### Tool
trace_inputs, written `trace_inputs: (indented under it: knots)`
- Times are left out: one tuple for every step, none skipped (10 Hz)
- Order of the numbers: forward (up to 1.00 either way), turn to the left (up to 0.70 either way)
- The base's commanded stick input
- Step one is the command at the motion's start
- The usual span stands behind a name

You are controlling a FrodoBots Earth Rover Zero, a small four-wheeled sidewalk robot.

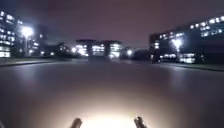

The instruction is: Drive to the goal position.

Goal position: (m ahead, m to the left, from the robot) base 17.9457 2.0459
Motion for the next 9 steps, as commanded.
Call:
trace_inputs:
  knots:
    - [1.00,0.00]
    - [1.00,0.00]
    - [1.00,0.00]
    - [1.00,0.00]
    - [1.00,0.00]
    - [1.00,0.00]
    - [1.00,0.00]
    - [1.00,0.00]
    - [1.00,0.00]
